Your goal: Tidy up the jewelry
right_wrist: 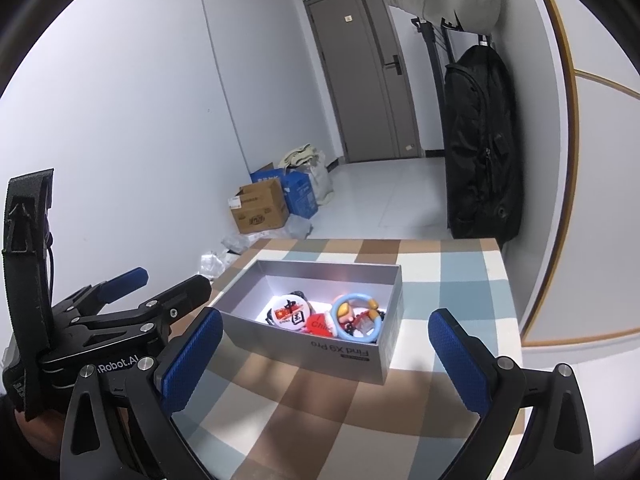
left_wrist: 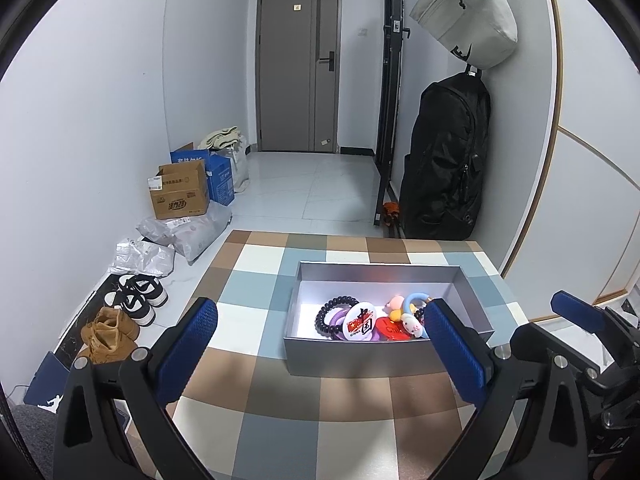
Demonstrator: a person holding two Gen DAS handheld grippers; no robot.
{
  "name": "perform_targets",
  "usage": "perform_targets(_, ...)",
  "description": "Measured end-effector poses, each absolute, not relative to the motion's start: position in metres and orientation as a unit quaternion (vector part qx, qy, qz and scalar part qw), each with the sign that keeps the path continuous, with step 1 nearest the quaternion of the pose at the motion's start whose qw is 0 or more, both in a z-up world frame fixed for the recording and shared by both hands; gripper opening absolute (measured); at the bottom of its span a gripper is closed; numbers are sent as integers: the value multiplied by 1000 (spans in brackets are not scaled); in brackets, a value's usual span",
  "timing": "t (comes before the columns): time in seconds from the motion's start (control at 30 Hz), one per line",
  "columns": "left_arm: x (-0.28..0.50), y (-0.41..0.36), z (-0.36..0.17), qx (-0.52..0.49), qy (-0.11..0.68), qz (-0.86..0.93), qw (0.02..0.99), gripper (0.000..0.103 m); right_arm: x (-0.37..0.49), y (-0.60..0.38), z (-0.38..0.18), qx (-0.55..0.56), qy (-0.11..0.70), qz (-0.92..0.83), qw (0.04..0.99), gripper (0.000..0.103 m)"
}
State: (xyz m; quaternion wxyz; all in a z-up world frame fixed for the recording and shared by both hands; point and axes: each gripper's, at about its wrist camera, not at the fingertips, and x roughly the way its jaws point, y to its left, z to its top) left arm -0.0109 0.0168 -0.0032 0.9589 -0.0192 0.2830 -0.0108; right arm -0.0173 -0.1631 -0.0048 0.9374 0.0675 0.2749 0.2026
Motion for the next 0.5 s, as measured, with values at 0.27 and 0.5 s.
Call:
perform_targets(0.27,-11,18,-3,-22,285,-10,958,101,-17,-162,-6,68,277,201,937,103)
perform_targets(0.5,-11,19,-3,-23,286,-7,958,101,-17,-161,-7,65,278,201,937,103)
